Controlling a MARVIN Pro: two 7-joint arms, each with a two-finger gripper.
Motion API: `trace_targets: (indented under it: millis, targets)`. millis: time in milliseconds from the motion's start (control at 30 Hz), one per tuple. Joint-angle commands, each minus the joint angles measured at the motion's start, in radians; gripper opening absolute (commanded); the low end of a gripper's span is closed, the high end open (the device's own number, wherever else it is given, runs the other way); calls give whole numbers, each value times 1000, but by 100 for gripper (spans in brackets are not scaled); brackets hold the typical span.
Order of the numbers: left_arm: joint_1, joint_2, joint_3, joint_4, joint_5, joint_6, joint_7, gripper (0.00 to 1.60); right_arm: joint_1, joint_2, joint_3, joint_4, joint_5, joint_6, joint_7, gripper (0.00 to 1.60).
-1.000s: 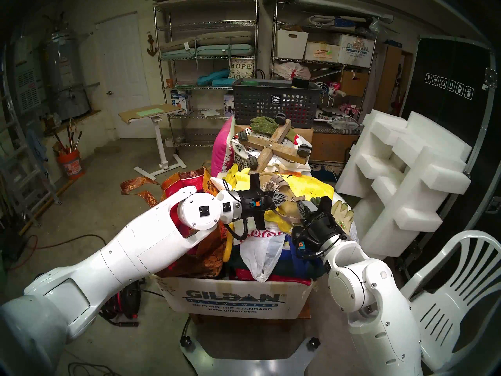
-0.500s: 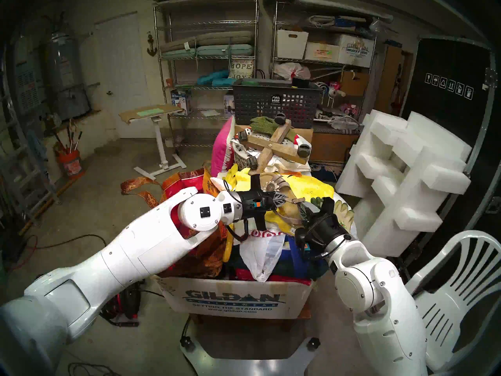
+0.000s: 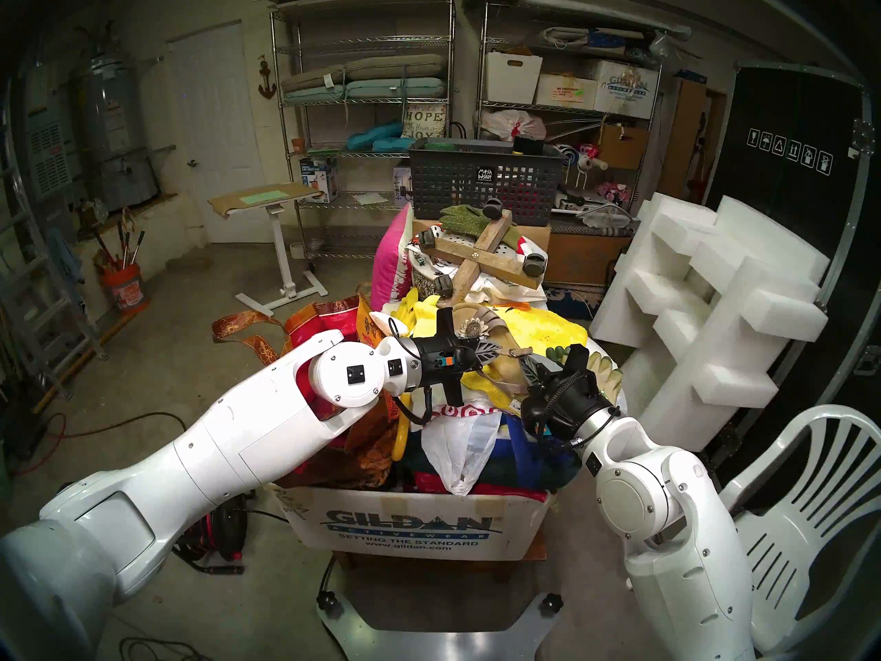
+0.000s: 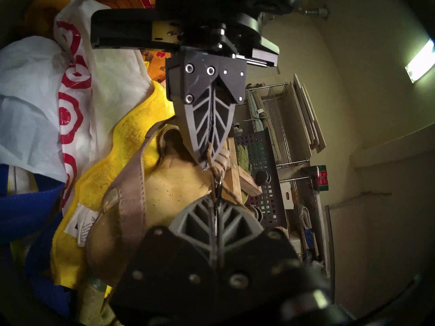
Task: Unbuckle a shoe
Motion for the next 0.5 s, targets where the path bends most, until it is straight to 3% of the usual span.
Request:
trace_targets:
  millis: [0,167,333,467]
  targets:
    - [-12,-6,-15,6,-6,-10,11,0,42,-25,-53,-5,-105,39,-49,0]
    - [-13,-5,-13,6,-6,-9,10,0,53,-49,-77,5,-166,83,-59,0]
    - [-11,0,-14,2,-8,-7,12,0,55,-99,-116,0,-242,177,-43,0]
    - [-10,1,-14,0,-8,-8,13,0,50,-128,-134,-10,-265,226,-40,0]
